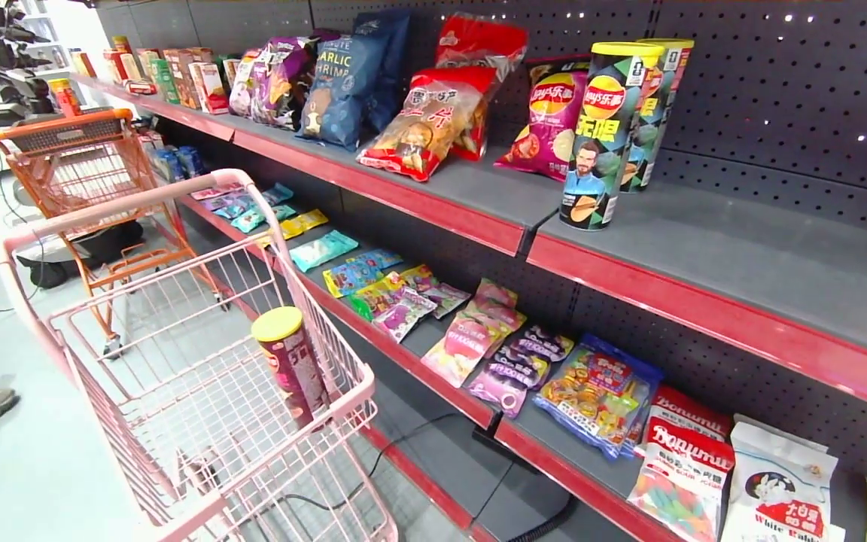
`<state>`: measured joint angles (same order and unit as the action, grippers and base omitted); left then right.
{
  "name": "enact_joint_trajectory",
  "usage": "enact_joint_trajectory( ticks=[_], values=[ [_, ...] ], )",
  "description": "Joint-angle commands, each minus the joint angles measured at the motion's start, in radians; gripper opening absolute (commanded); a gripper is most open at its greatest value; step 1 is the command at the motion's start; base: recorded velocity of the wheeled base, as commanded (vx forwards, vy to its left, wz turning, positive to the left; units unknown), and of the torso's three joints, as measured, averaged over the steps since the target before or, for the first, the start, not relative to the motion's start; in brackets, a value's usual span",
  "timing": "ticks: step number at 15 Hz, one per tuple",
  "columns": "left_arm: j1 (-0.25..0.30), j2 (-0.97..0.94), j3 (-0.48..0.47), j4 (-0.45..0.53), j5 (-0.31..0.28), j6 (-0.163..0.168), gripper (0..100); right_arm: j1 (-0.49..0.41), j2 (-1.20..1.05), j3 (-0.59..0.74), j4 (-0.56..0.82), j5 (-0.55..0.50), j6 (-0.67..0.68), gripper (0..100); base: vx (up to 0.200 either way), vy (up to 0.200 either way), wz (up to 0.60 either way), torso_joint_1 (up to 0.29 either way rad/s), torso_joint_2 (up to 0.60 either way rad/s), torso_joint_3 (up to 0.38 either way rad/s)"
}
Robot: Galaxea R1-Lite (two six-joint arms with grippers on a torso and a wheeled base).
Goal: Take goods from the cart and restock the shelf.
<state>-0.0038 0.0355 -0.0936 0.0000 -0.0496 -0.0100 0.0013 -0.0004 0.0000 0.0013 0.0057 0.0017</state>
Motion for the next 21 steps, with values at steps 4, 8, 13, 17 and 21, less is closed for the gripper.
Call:
enact_joint_trajectory(
  ticks=[4, 8, 13, 17, 21],
  values=[
    [0.036, 0.848, -0.518, -0.160, 0.155, -0.246, 100, 0.000, 0.000, 0.000, 0.000, 0.000, 0.000, 100, 0.000, 0.000, 0.00, -0.004, 0.01, 0.010],
    [0.050, 1.221, -0.308, -0.635, -0.046, -0.091, 100, 0.000, 0.000, 0.000, 0.000, 0.000, 0.000, 100, 0.000, 0.000, 0.00, 0.000, 0.00, 0.000],
    [0.051, 1.448, -0.241, -0.660, -0.184, 0.013, 100, 0.000, 0.000, 0.000, 0.000, 0.000, -0.005, 100, 0.000, 0.000, 0.00, 0.000, 0.00, 0.000],
    [0.051, 1.627, -0.268, -0.801, -0.236, 0.019, 100, 0.000, 0.000, 0.000, 0.000, 0.000, -0.005, 100, 0.000, 0.000, 0.00, 0.000, 0.00, 0.000],
    [0.056, 1.748, -0.324, -0.873, -0.294, 0.036, 100, 0.000, 0.000, 0.000, 0.000, 0.000, -0.005, 100, 0.000, 0.000, 0.00, 0.000, 0.00, 0.000]
  ],
)
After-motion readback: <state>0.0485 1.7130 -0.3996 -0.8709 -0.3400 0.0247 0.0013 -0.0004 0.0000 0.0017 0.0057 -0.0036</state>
